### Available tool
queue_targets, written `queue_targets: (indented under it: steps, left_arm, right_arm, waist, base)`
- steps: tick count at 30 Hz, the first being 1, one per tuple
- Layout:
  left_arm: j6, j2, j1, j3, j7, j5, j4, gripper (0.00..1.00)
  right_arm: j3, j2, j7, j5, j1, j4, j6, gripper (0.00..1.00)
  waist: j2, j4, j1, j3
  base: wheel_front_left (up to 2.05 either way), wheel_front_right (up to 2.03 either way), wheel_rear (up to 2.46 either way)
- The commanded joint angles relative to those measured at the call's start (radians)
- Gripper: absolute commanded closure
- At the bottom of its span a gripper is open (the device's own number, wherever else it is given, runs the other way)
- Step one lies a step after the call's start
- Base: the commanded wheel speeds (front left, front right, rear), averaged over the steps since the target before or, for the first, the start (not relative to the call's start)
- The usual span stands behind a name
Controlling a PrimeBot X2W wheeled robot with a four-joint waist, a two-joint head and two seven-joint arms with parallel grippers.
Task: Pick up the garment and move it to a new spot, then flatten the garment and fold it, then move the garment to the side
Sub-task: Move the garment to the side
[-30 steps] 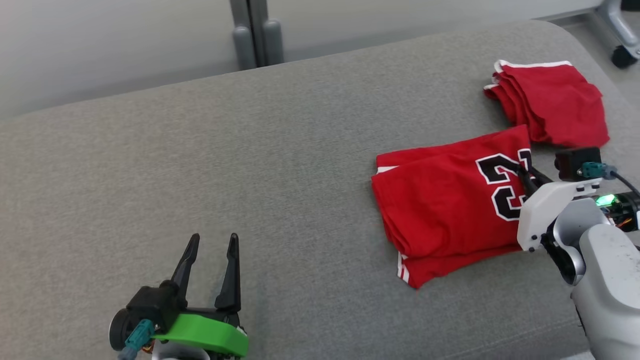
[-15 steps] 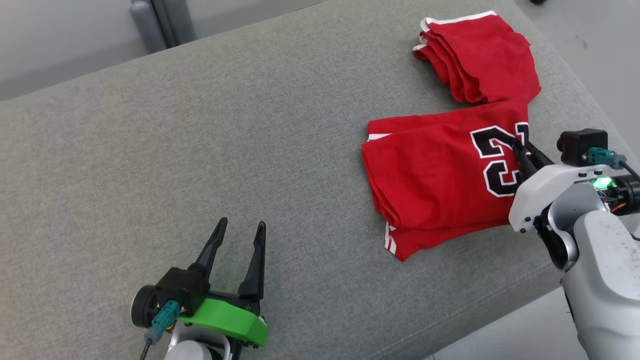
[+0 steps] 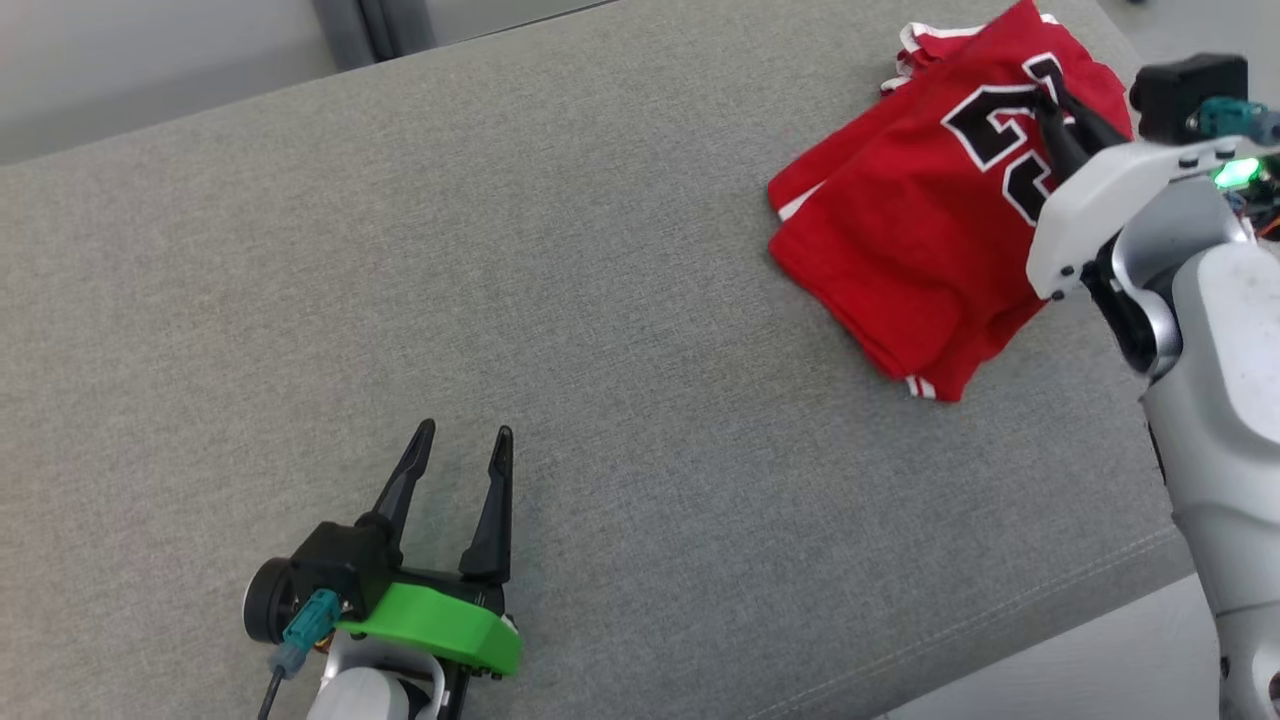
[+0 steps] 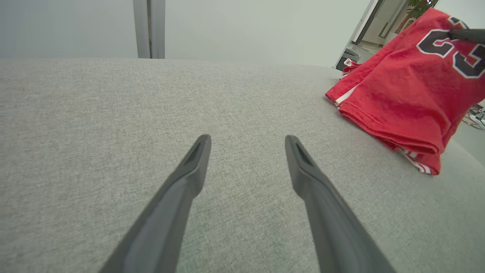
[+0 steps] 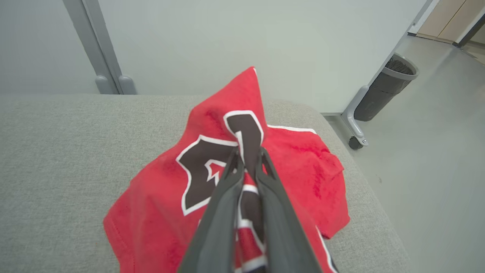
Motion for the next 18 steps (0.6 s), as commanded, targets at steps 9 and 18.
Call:
queue_targets:
  steps: [9, 18]
  left_arm:
    - [-0.005, 0.0, -0.031, 0.0, -0.003, -0.01, -0.006, 0.0]
    - [-0.005, -0.002, -0.045, -0.009, -0.003, -0.007, -0.013, 0.0]
  right_arm:
    - [0.043, -0.083, 0.075, 0.01, -0.173, 0.045, -0.002, 1.0]
    - [0.006, -0.245, 0.159, 0.034, -0.24, 0.101, -0.002, 1.0]
  waist:
    - [0.0, 0.055, -0.0001, 0.02]
    - [0.0, 0.105, -0.0001, 0.053]
  base:
    - [0.0, 0.0, 0.0]
    - [0.0, 0.0, 0.0]
